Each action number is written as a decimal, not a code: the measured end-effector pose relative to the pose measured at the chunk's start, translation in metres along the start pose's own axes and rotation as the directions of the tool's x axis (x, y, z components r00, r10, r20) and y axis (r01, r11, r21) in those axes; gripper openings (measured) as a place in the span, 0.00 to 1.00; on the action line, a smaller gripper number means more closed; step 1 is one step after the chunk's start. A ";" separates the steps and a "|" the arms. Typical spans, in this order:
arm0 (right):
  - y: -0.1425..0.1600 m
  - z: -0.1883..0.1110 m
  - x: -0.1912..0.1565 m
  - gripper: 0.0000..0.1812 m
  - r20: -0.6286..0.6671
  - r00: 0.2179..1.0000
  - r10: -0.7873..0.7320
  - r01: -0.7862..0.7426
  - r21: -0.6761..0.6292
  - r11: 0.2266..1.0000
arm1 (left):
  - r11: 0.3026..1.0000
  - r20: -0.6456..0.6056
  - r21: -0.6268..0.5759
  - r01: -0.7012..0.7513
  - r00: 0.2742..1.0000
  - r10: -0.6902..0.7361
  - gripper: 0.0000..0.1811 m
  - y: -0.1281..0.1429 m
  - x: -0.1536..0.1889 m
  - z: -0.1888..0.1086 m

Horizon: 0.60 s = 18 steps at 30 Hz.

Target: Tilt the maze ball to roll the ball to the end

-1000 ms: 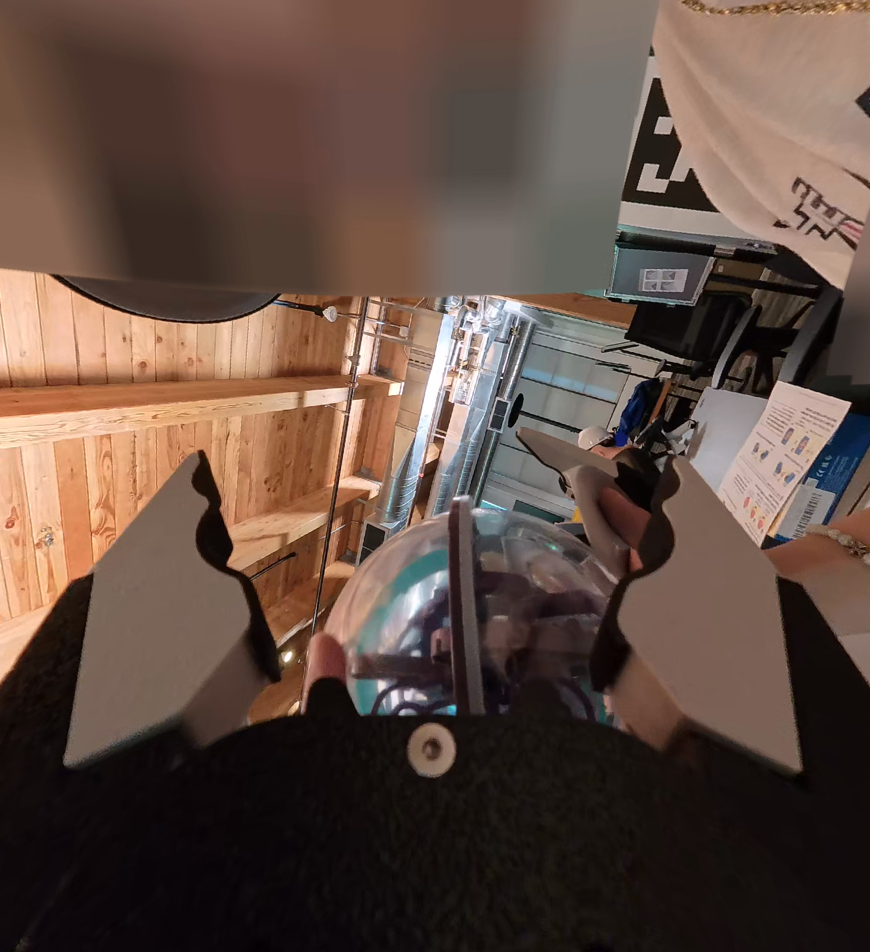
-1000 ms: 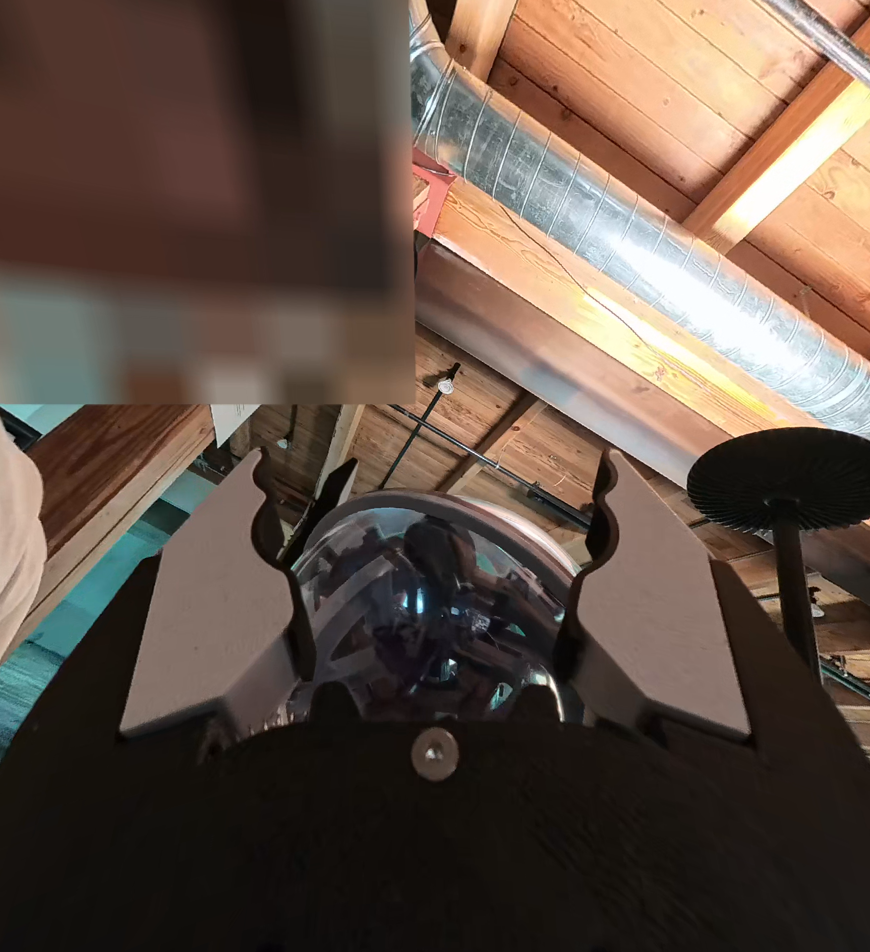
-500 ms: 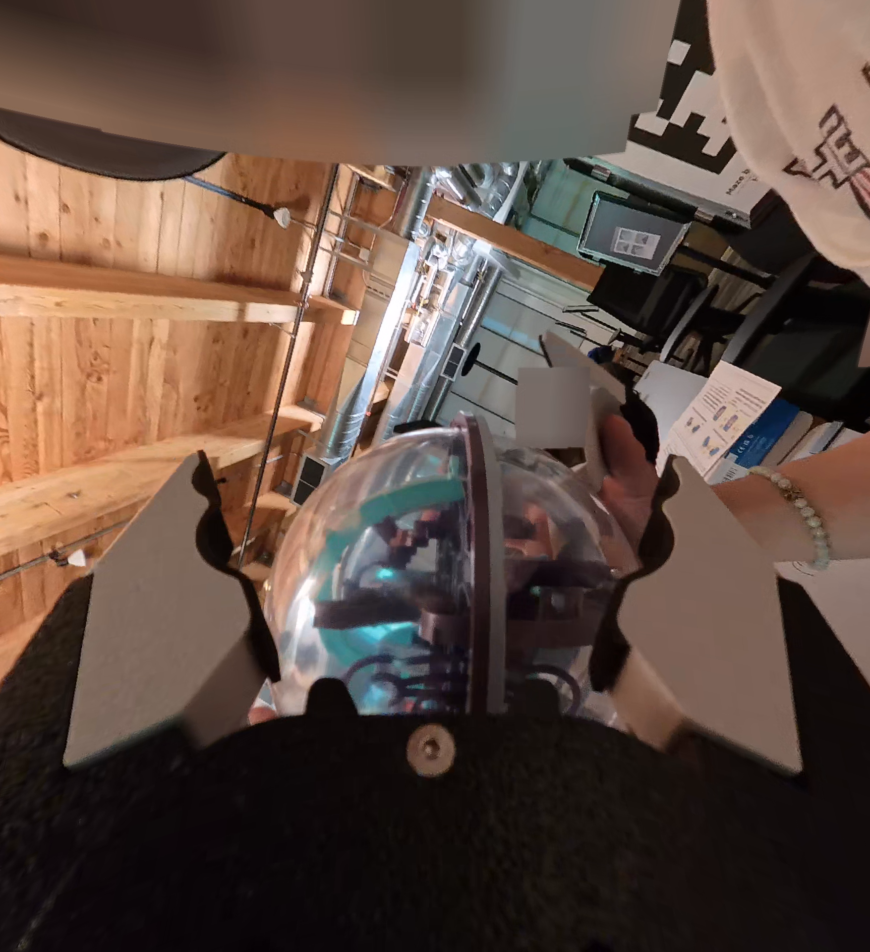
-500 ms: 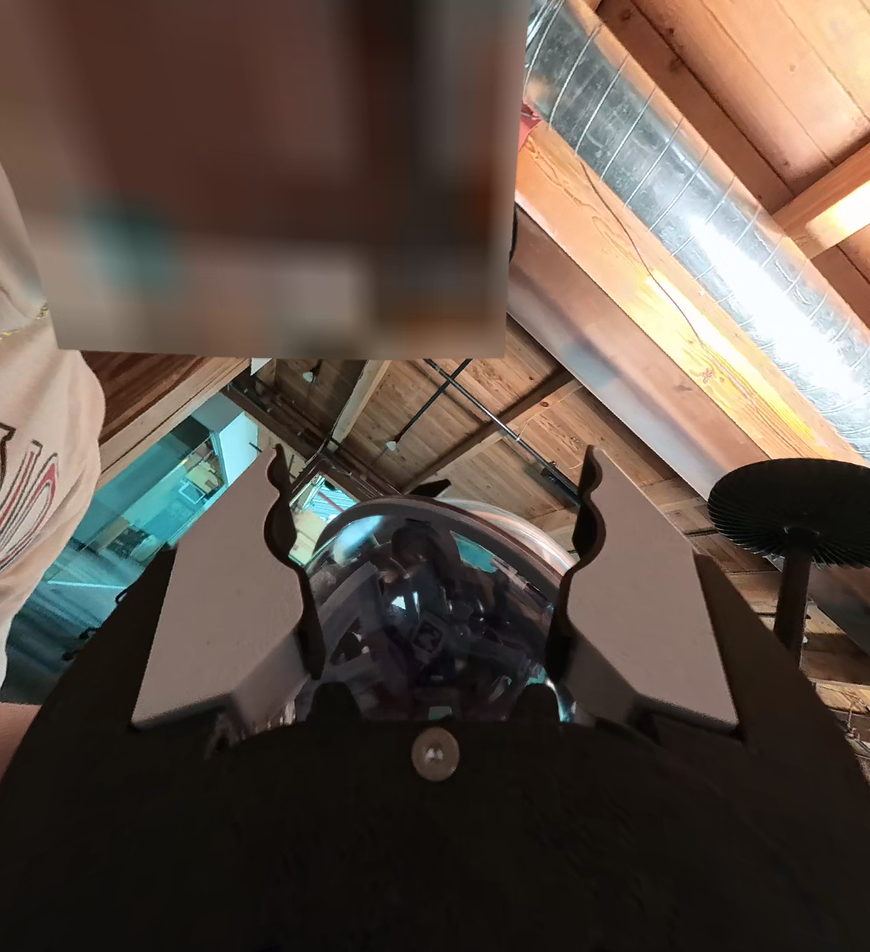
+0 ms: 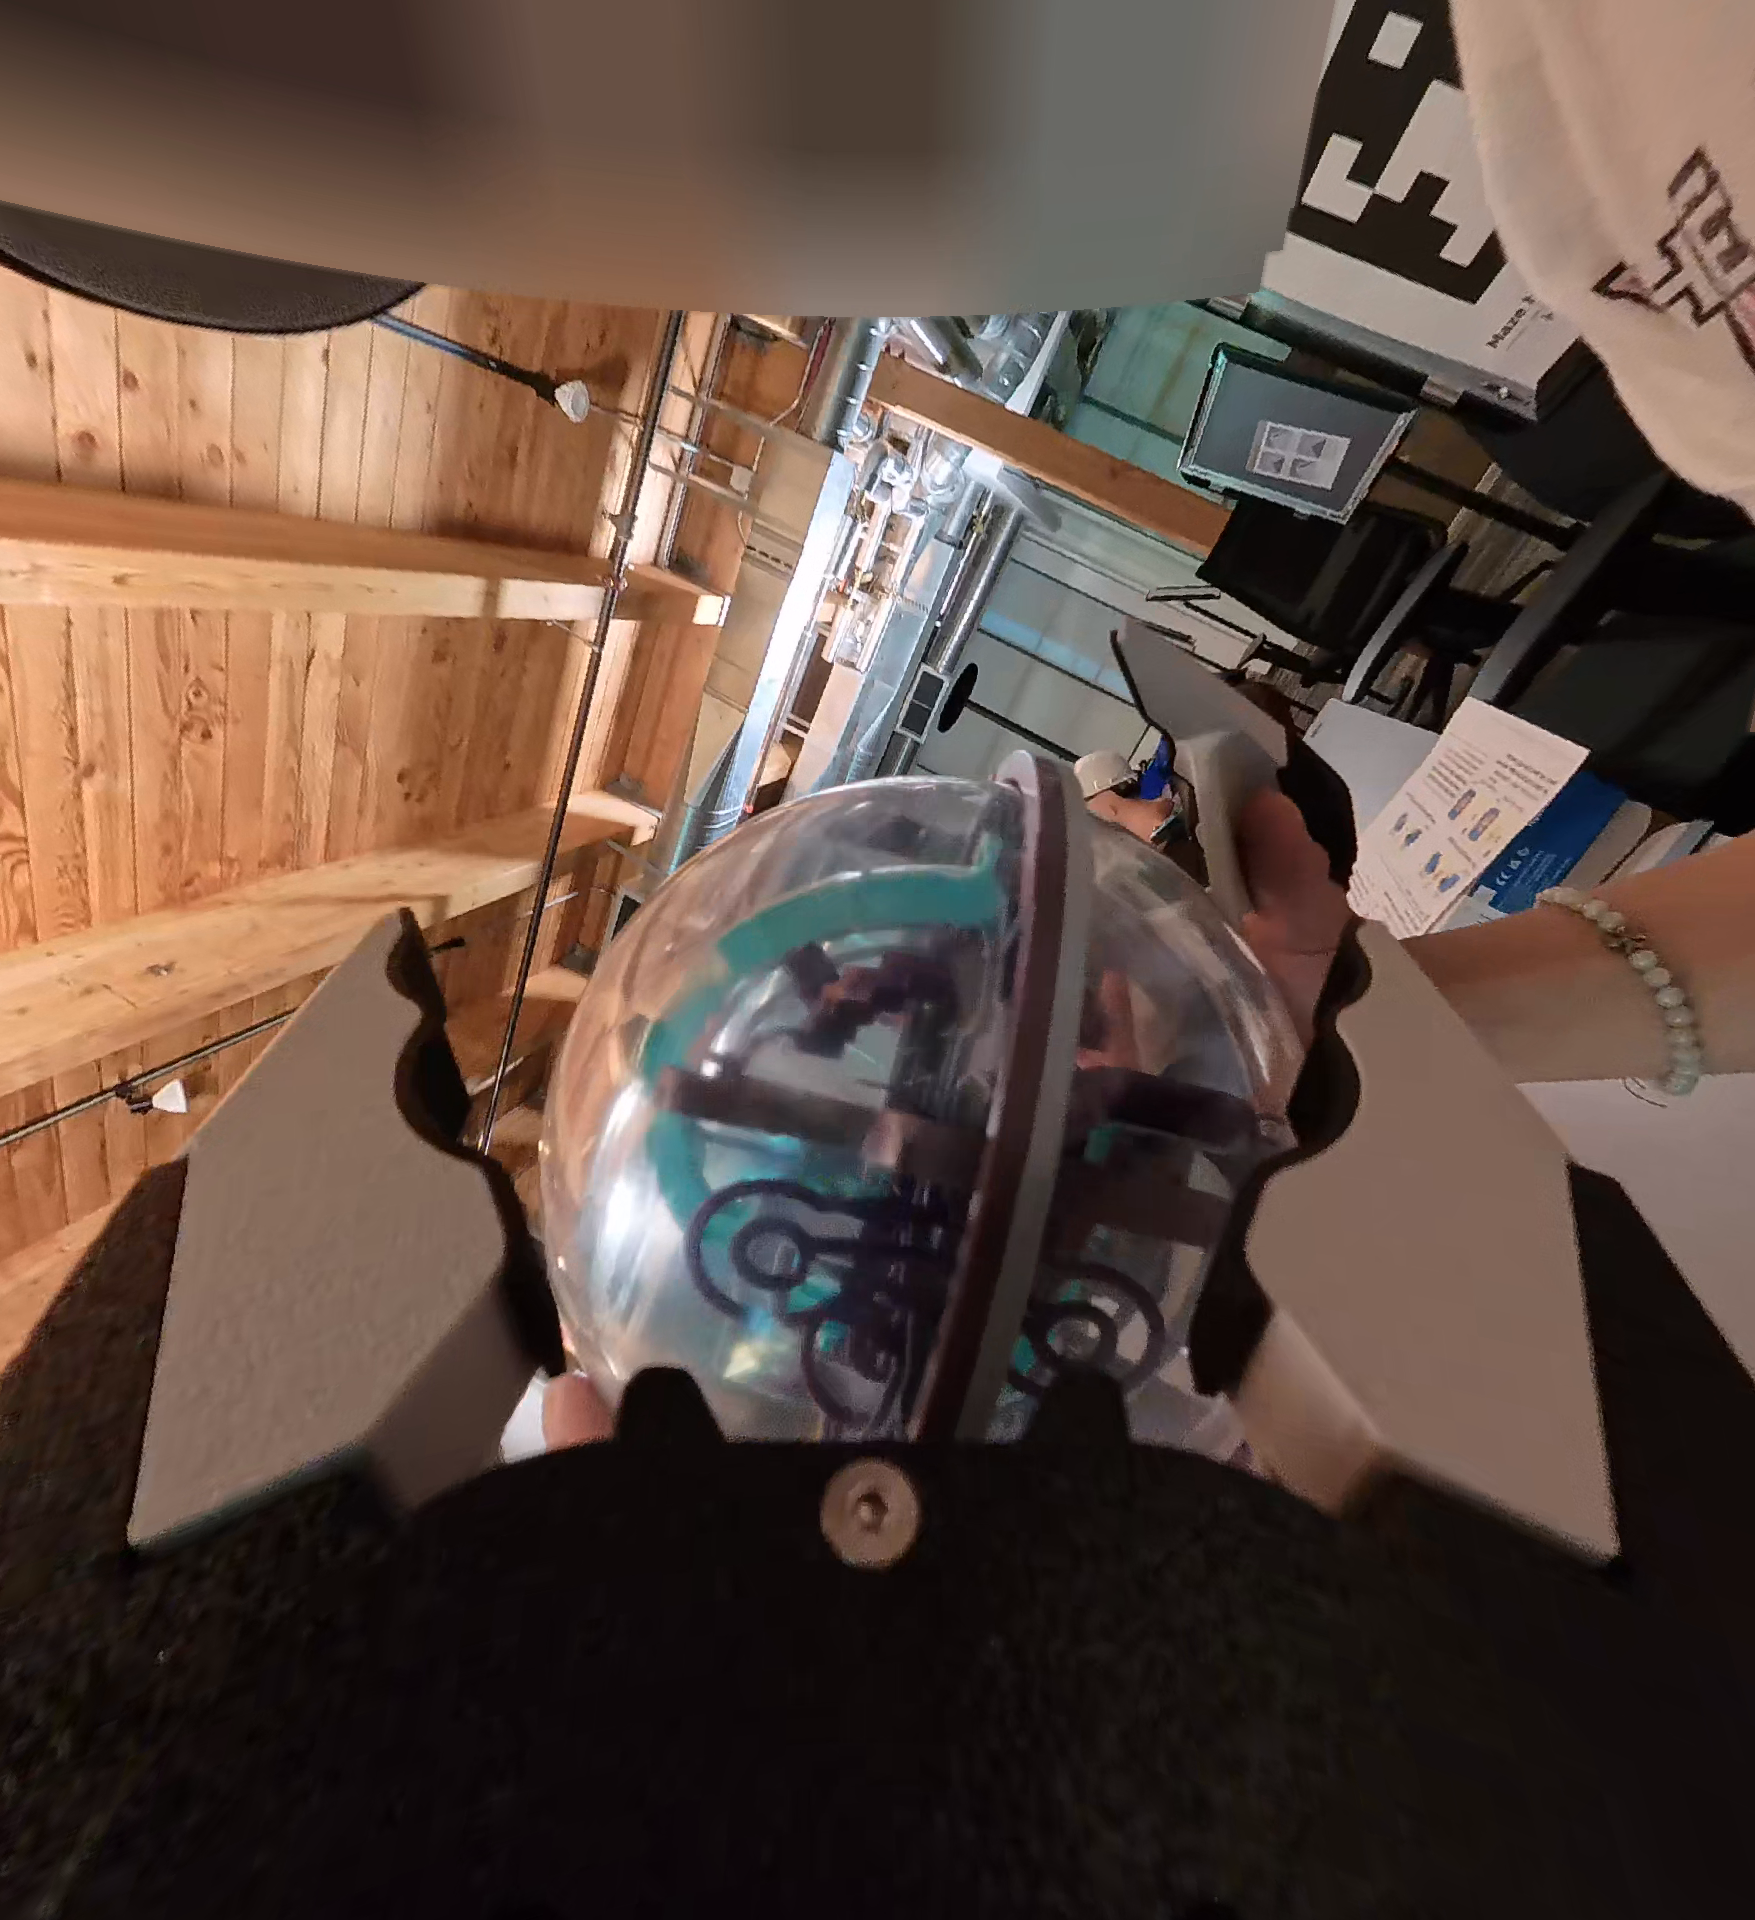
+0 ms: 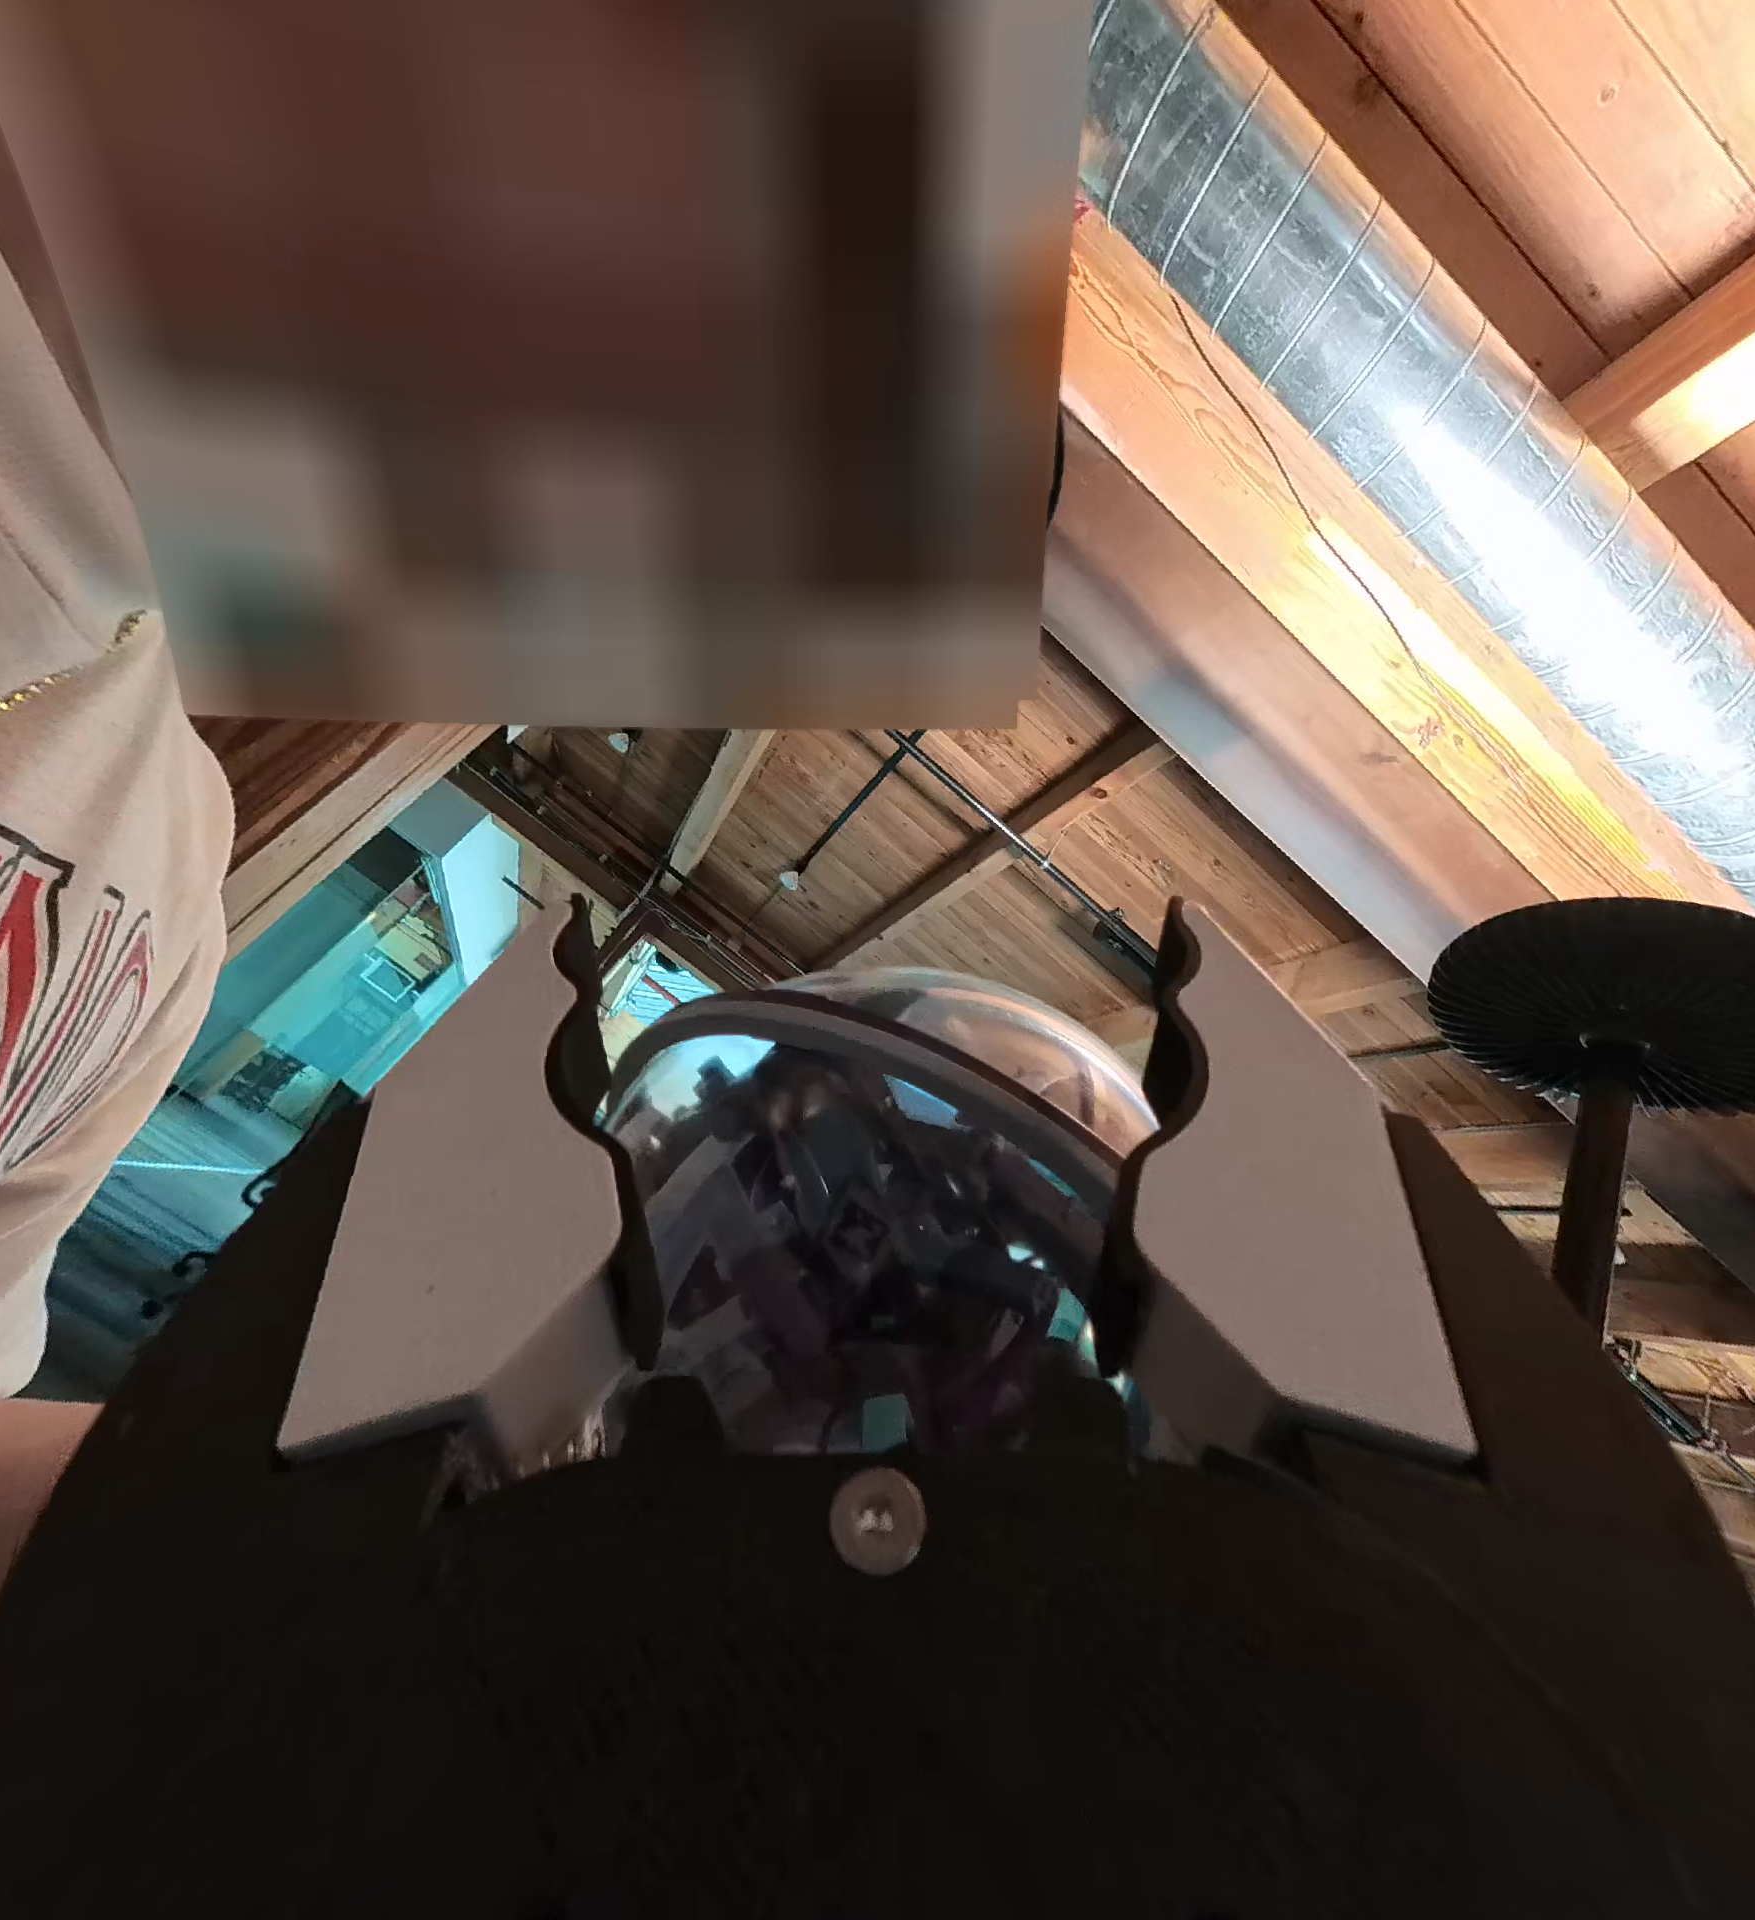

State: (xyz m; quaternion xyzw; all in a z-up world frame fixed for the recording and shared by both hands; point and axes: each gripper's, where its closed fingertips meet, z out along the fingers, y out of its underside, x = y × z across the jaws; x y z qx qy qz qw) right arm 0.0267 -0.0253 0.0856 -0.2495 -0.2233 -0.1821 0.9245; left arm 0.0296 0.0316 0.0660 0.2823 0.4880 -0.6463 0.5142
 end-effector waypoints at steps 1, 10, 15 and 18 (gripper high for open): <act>0.003 0.000 -0.001 0.58 0.001 1.000 -0.004 0.004 -0.016 1.000 | 1.000 -0.005 0.011 -0.002 1.000 0.002 0.87 -0.002 0.000 -0.002; 0.022 0.008 -0.010 0.66 0.009 0.992 -0.123 0.123 -0.148 0.981 | 0.944 0.076 0.288 0.162 0.979 -0.191 0.86 -0.025 -0.023 -0.029; 0.037 0.004 -0.010 0.72 0.006 0.989 -0.146 0.144 -0.220 0.965 | 0.930 0.107 0.324 0.172 0.970 -0.217 0.87 -0.024 -0.026 -0.035; 0.040 0.006 -0.016 0.75 0.031 0.982 -0.185 0.187 -0.254 0.949 | 0.920 0.113 0.351 0.173 0.968 -0.226 0.87 -0.026 -0.026 -0.039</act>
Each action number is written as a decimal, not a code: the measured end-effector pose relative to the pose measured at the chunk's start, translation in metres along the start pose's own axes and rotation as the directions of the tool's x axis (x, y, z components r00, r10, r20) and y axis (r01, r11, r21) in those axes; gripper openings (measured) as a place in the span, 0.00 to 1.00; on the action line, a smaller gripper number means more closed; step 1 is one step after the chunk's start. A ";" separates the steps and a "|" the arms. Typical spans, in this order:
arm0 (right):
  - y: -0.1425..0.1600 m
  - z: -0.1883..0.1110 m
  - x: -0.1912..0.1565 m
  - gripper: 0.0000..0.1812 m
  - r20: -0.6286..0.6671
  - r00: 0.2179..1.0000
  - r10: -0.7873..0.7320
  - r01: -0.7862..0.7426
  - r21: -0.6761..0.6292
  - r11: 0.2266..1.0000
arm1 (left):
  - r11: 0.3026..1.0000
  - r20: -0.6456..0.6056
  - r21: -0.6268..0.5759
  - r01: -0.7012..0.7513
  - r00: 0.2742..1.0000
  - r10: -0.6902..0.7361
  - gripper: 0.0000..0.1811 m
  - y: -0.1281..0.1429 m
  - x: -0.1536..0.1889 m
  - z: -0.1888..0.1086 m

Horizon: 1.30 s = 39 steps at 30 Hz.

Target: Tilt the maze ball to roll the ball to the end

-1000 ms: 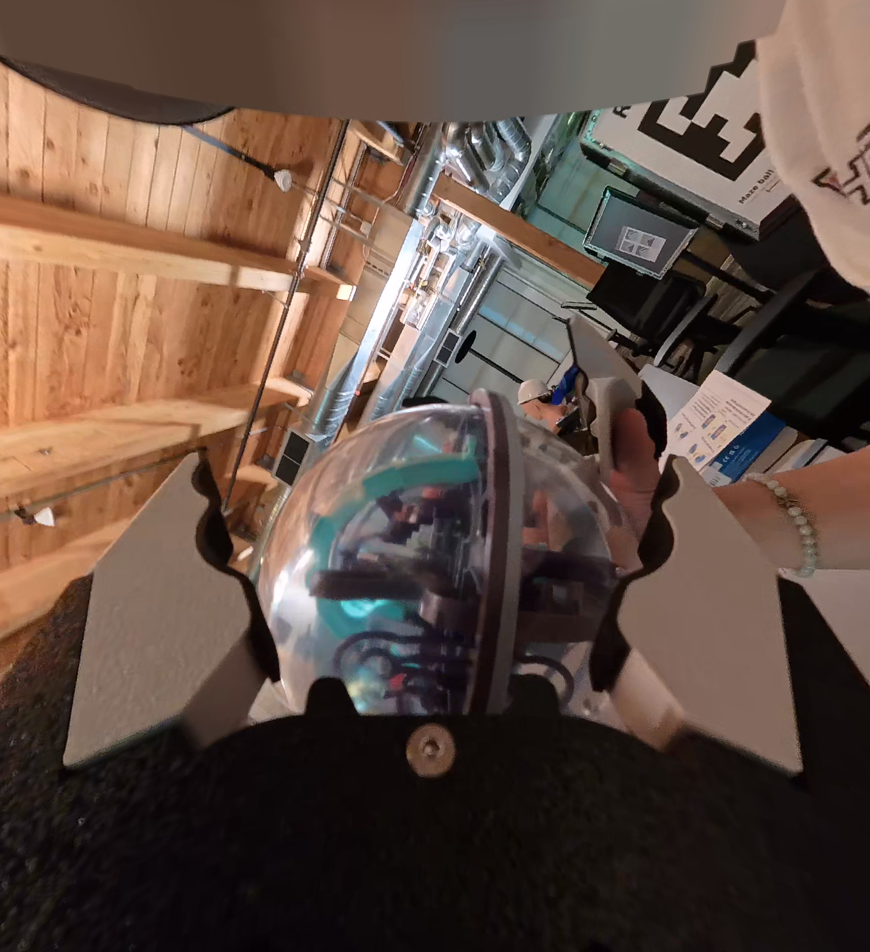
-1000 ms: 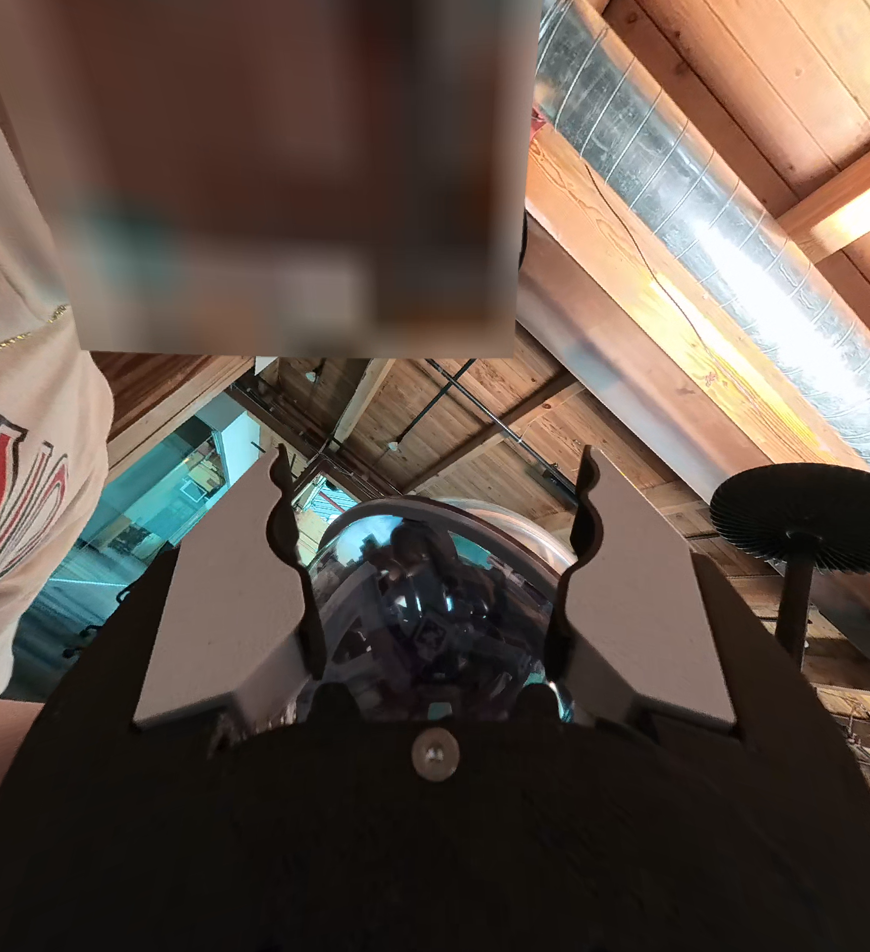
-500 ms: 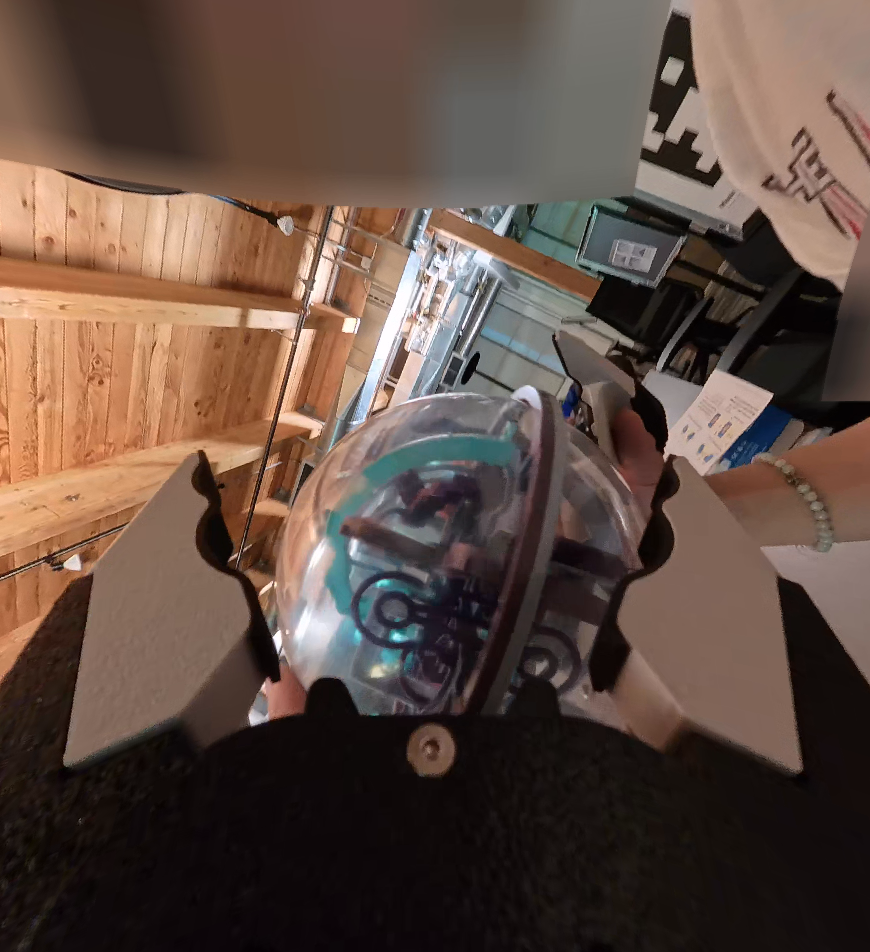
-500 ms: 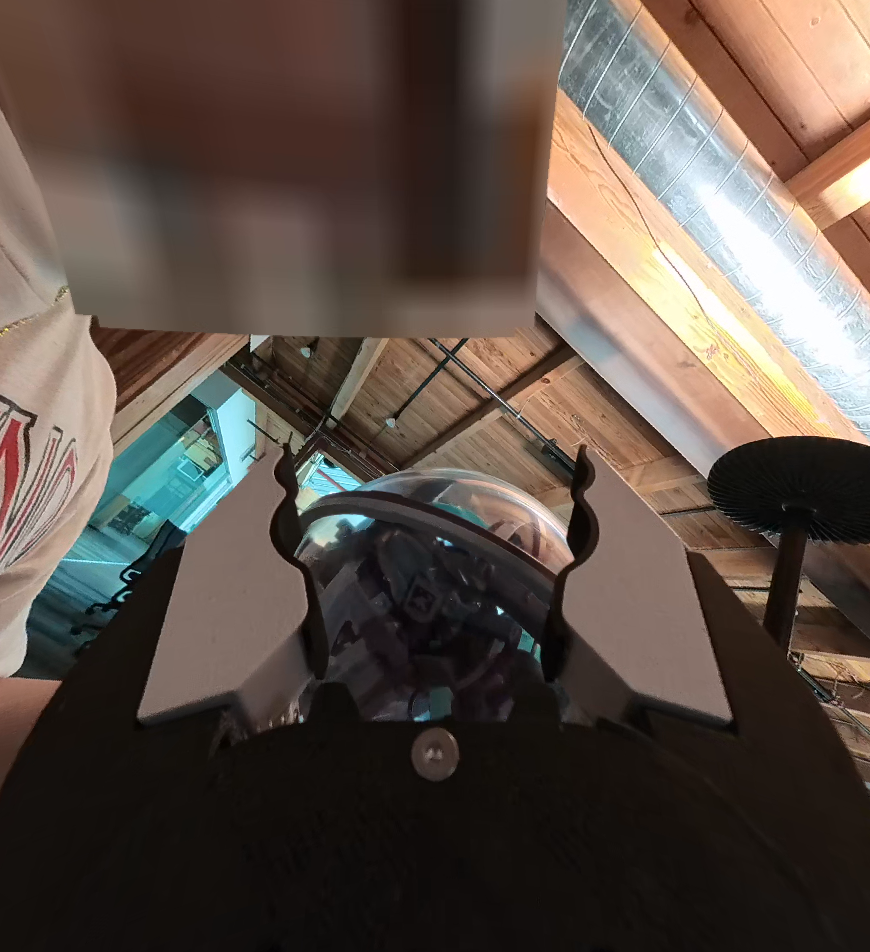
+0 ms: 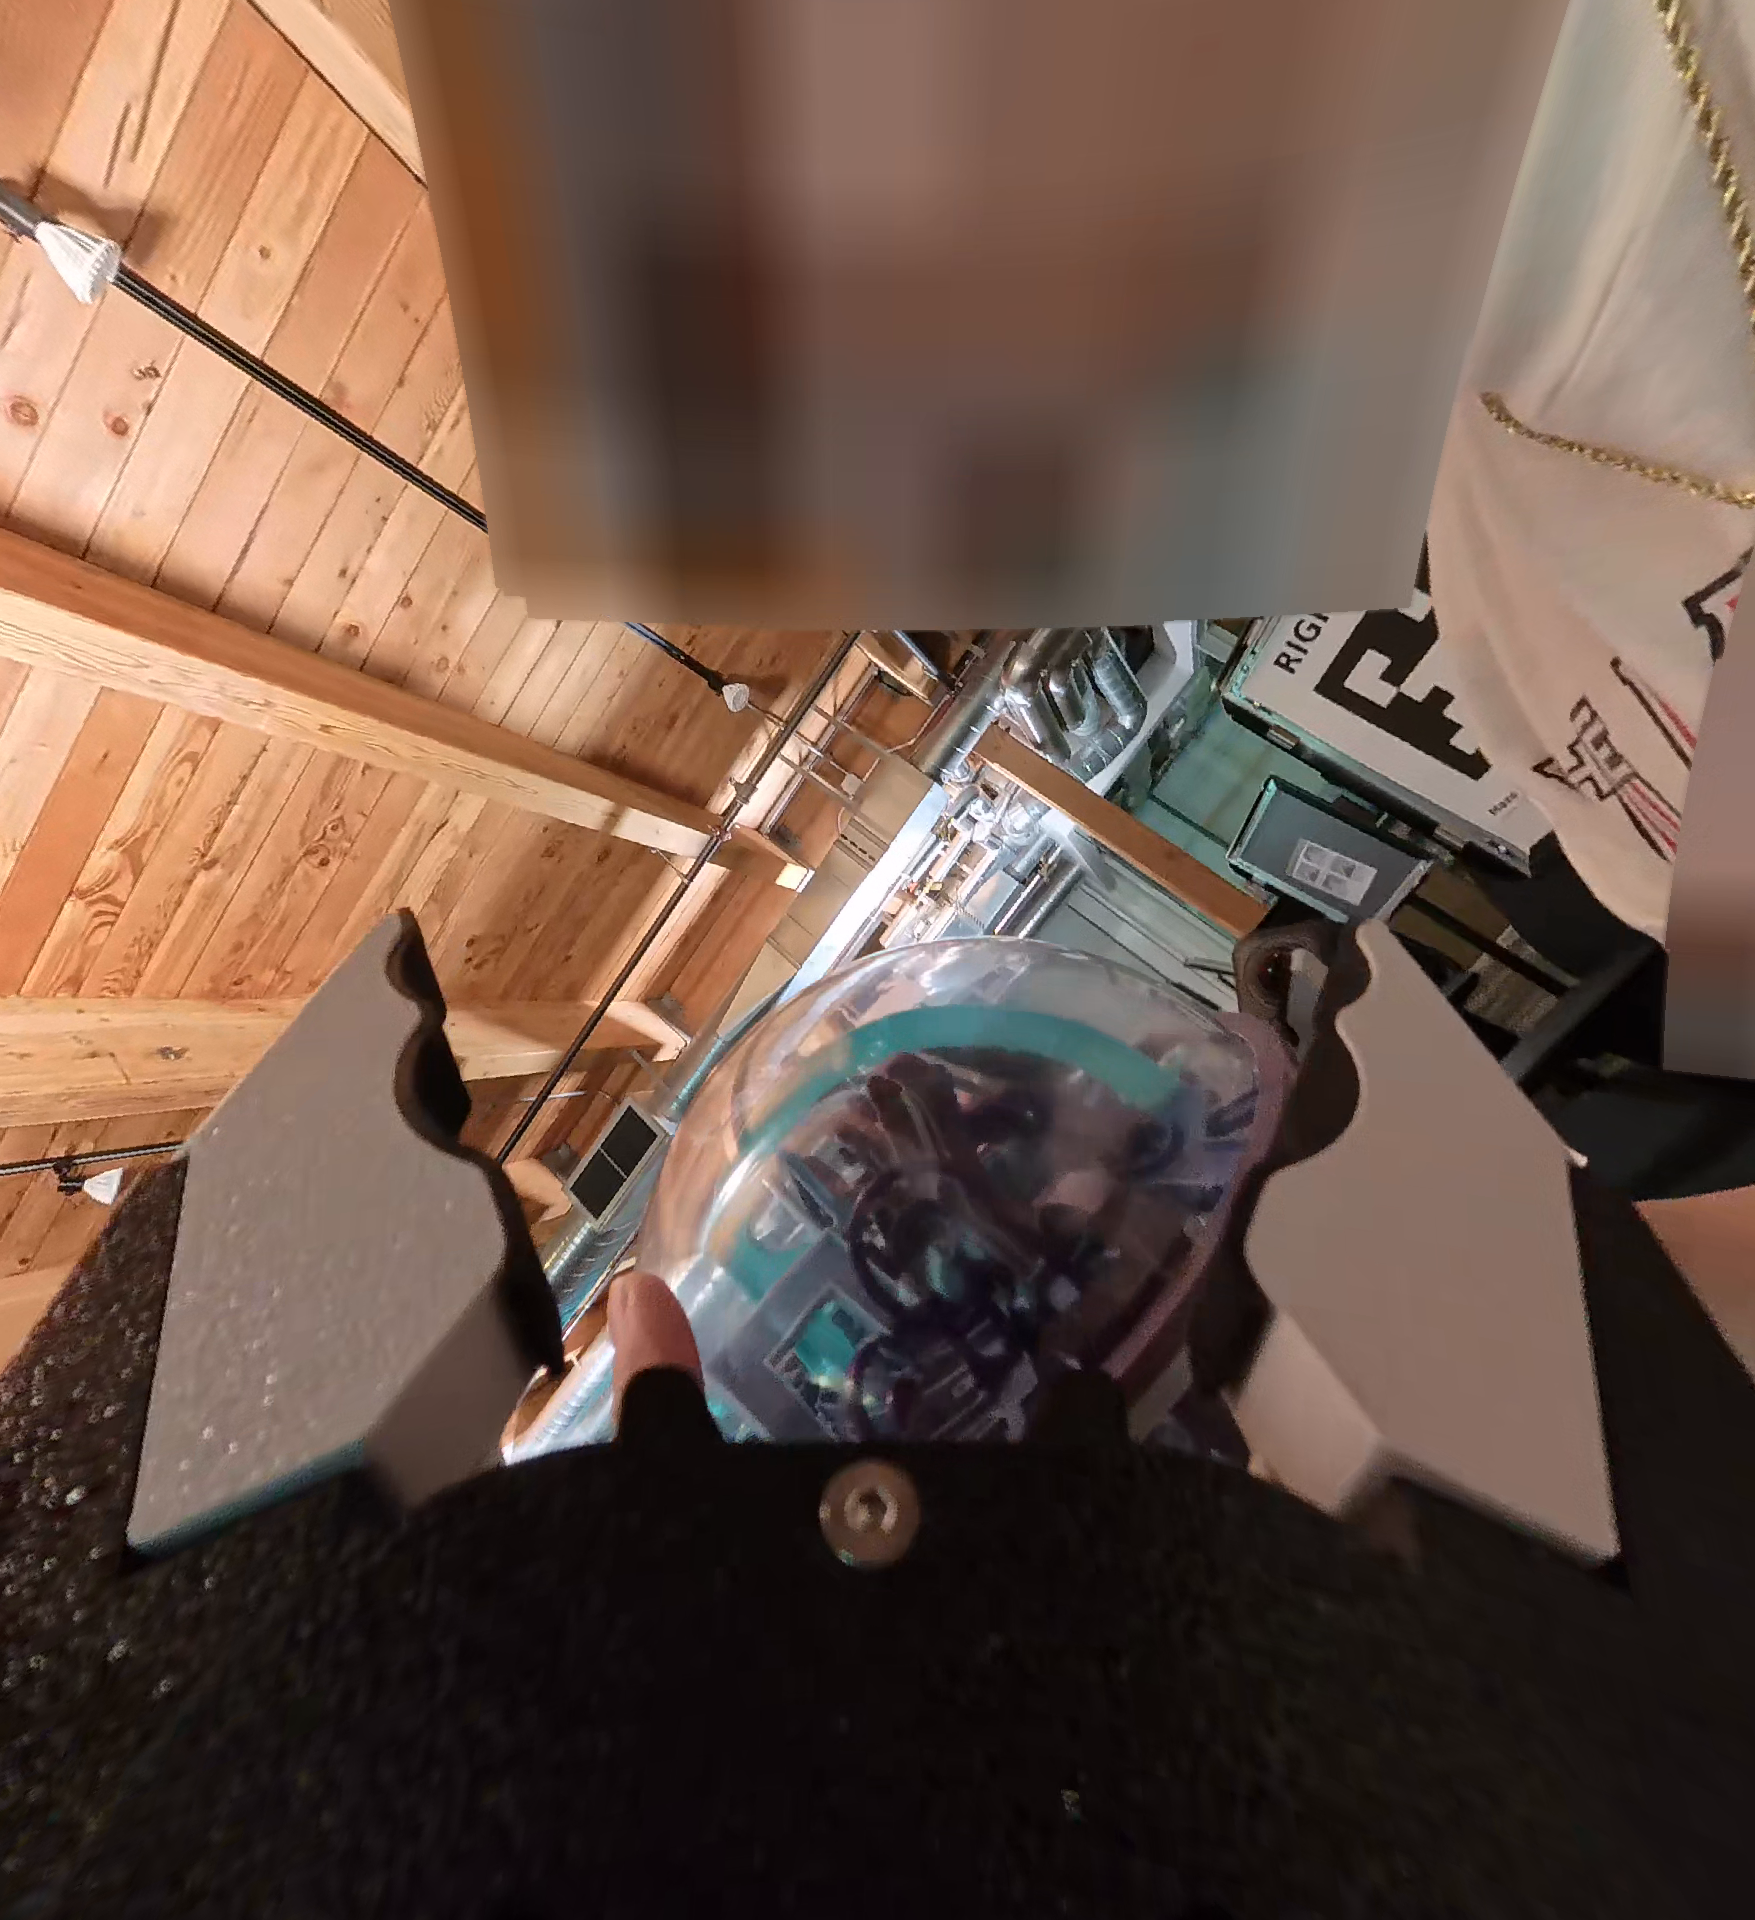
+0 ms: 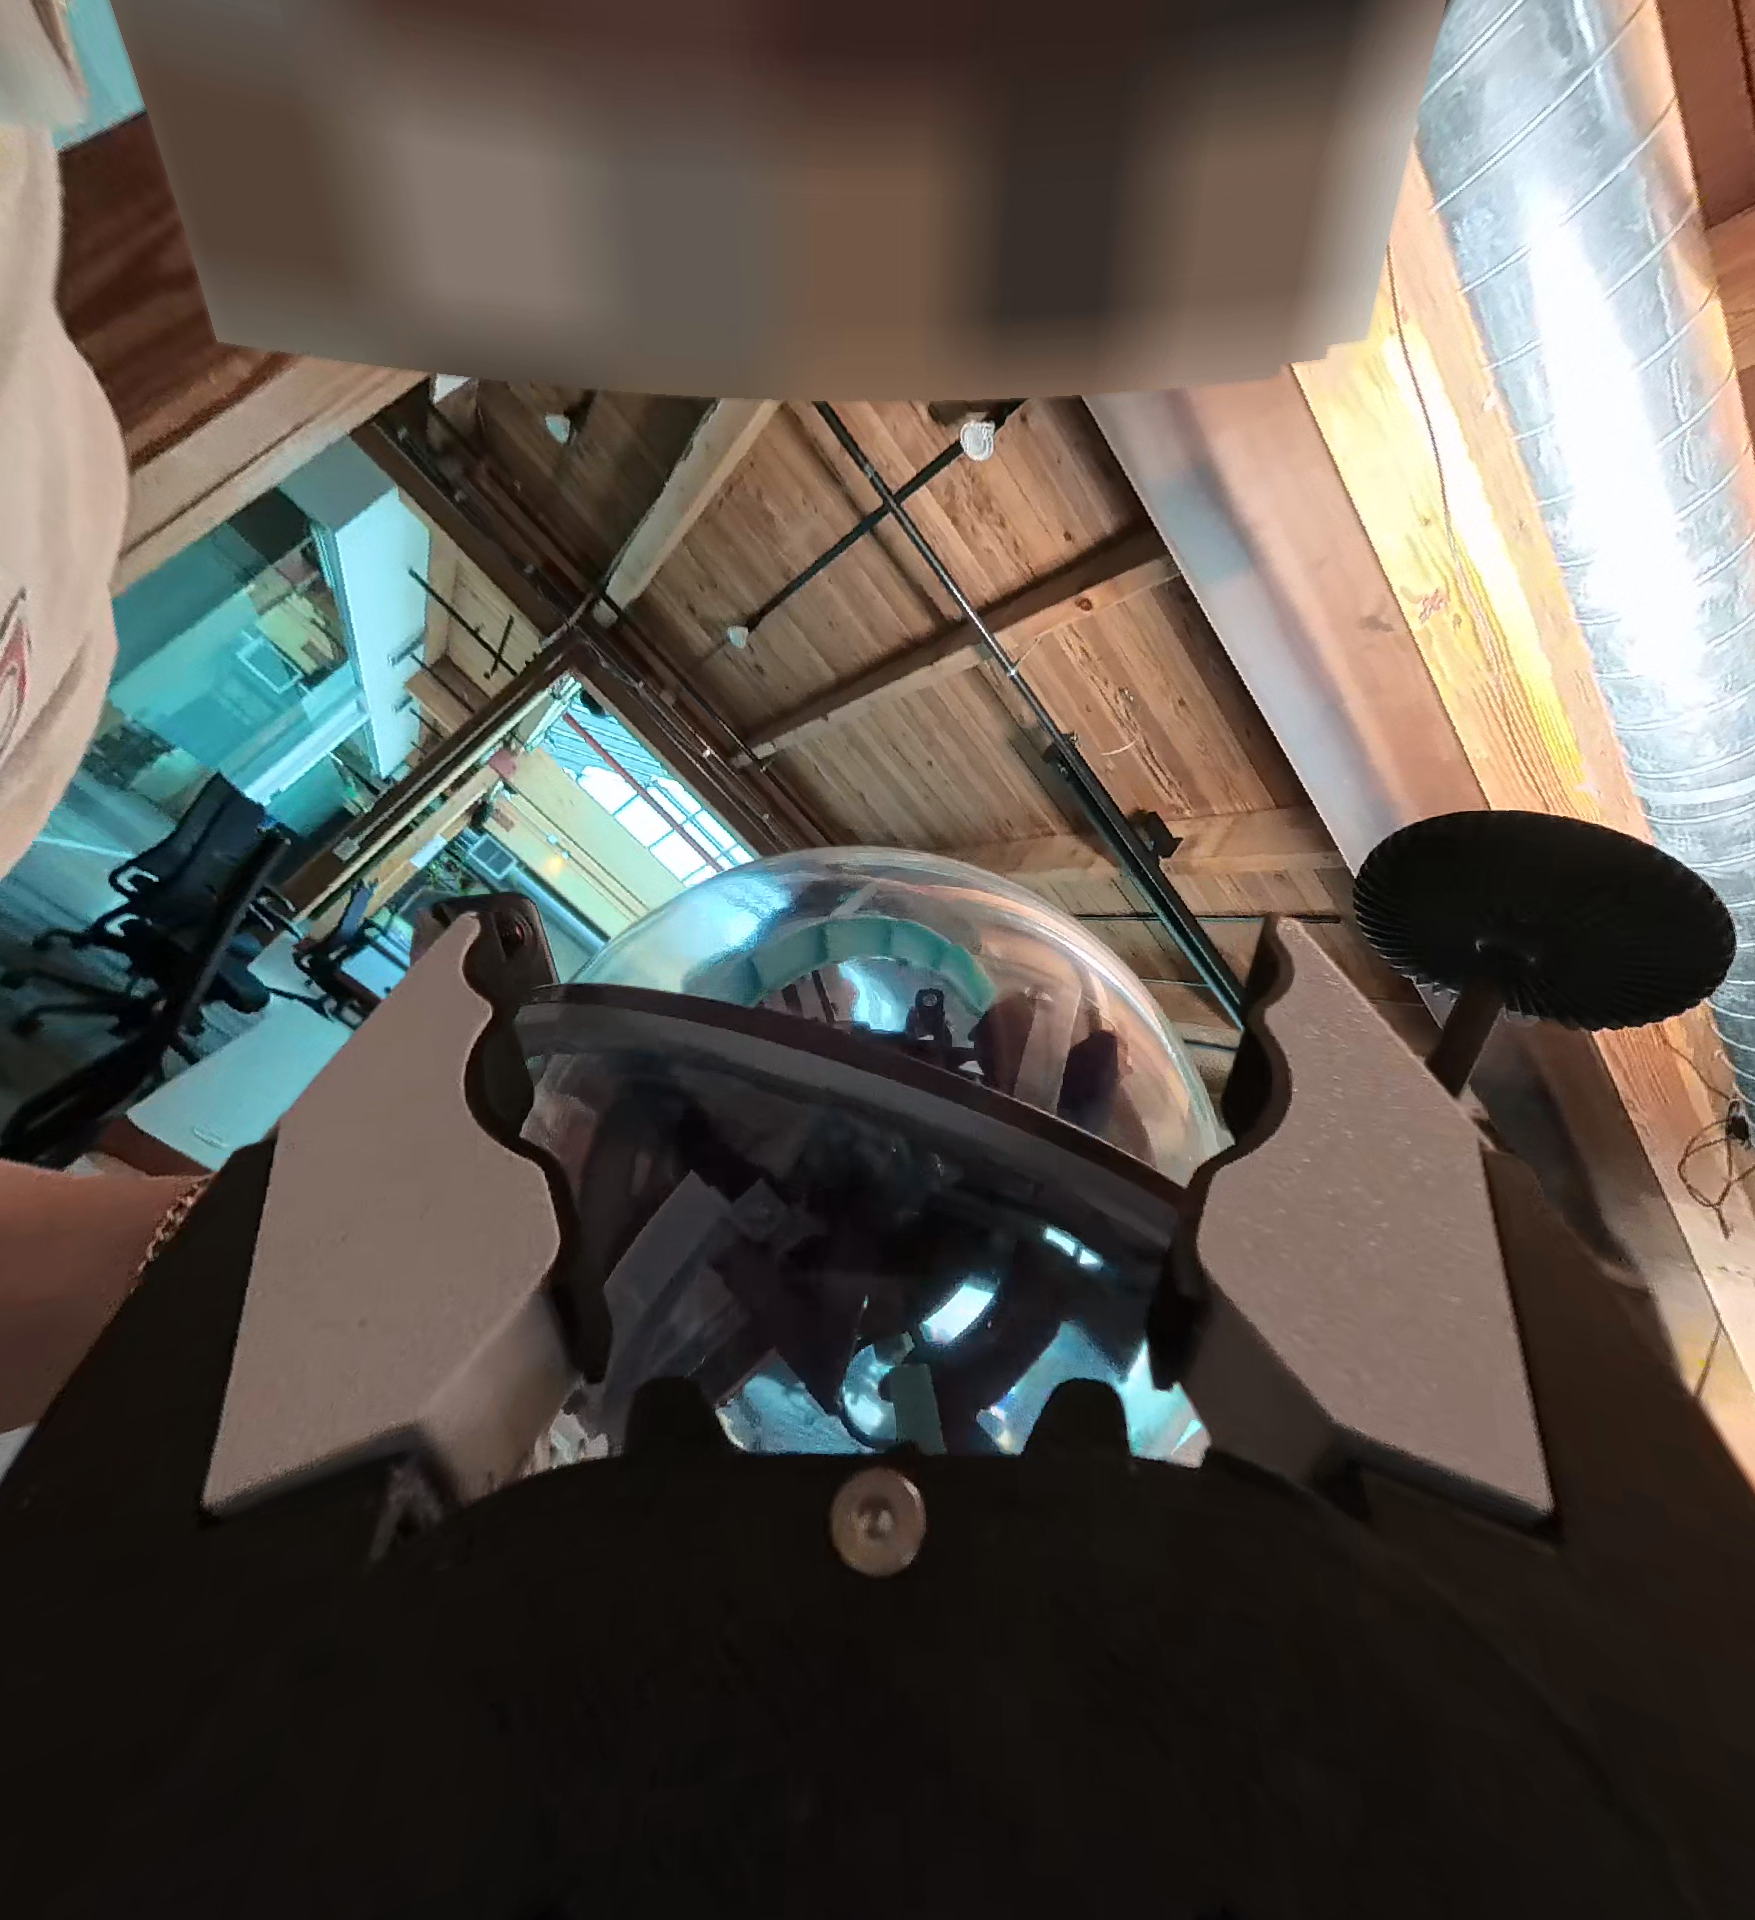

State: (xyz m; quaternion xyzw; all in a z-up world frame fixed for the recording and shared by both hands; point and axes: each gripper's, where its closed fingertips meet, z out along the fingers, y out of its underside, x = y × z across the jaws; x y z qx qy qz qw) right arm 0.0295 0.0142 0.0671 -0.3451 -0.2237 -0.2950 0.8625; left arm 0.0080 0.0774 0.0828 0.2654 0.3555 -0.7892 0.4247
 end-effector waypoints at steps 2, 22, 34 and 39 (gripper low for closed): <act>-0.002 0.002 -0.003 0.76 0.001 1.000 -0.019 0.019 0.001 1.000 | 0.999 0.018 0.035 0.021 1.000 -0.022 0.86 -0.004 -0.003 -0.003; 0.004 -0.029 0.020 0.79 -0.068 0.959 0.274 -0.258 0.185 0.948 | 0.992 0.074 0.123 0.029 0.997 -0.038 0.87 -0.026 -0.016 0.005; 0.014 -0.042 0.035 0.78 -0.085 0.898 0.431 -0.395 0.275 0.877 | 0.986 0.050 0.148 0.071 0.996 -0.080 0.86 -0.027 -0.011 0.001; 0.017 -0.043 0.035 0.78 -0.082 0.894 0.440 -0.405 0.273 0.873 | 0.982 0.057 0.168 0.085 0.994 -0.096 0.86 -0.029 -0.011 -0.004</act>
